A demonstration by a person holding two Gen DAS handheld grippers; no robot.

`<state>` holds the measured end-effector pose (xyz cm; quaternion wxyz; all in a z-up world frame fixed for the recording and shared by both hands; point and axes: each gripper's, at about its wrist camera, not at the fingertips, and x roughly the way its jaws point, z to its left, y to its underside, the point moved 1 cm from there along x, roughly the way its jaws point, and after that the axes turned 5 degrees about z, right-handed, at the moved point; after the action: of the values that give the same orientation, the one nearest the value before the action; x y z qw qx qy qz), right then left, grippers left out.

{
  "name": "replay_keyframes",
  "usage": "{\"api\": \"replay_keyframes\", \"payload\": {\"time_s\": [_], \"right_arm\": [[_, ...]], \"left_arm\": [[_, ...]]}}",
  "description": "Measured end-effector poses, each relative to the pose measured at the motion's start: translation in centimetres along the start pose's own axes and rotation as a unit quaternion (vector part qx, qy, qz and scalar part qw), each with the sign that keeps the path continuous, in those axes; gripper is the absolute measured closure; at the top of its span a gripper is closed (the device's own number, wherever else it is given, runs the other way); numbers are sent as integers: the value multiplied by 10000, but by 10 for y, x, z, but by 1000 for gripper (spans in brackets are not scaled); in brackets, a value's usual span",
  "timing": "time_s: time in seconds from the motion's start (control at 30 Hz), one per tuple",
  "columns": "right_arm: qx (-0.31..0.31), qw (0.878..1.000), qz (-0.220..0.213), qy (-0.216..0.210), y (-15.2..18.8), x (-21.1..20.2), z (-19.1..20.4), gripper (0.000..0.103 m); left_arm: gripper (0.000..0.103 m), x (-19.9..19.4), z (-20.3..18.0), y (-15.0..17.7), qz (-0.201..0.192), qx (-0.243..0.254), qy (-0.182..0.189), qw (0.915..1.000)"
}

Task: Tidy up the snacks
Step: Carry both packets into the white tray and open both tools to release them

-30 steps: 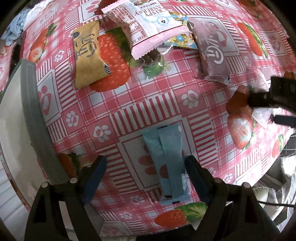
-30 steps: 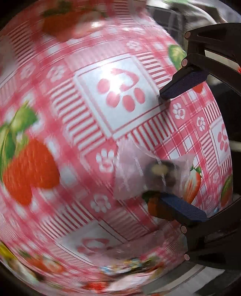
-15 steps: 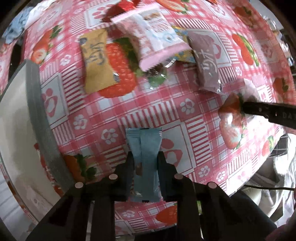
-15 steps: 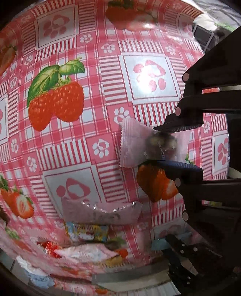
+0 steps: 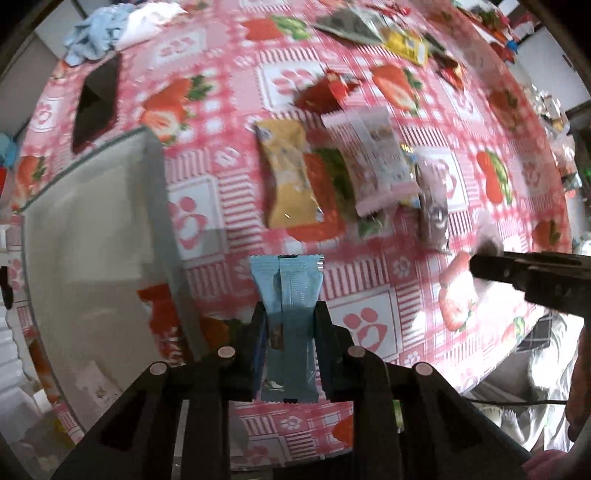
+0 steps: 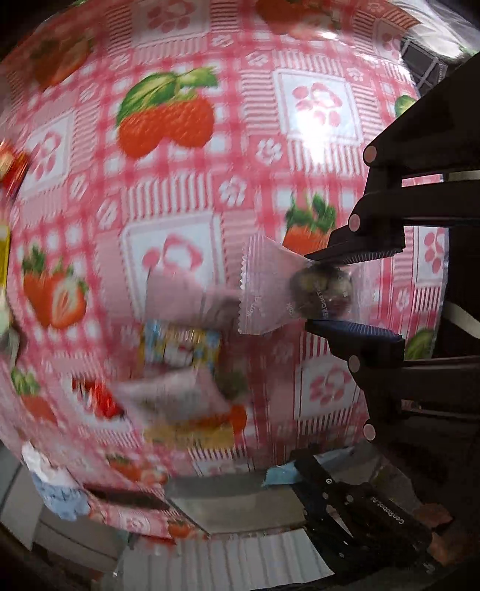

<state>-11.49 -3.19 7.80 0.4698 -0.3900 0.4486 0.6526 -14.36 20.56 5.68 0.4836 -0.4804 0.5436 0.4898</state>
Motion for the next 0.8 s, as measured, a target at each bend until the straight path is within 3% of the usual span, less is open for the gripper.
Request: {"api": "replay_keyframes", "payload": {"time_s": [0.17, 0.47, 0.8], "right_arm": [[-354, 9994, -18, -47, -13, 3, 38, 73], [-999, 9950, -10, -35, -42, 22, 100, 73], [-1599, 9871, 105, -23, -54, 48, 176, 73]], "left_arm": [[77, -19, 23, -2, -222, -257, -20, 9994], [77, -20, 59, 9, -538, -853, -118, 9948], [77, -27, 110, 22, -620, -1407, -291, 9877]]}}
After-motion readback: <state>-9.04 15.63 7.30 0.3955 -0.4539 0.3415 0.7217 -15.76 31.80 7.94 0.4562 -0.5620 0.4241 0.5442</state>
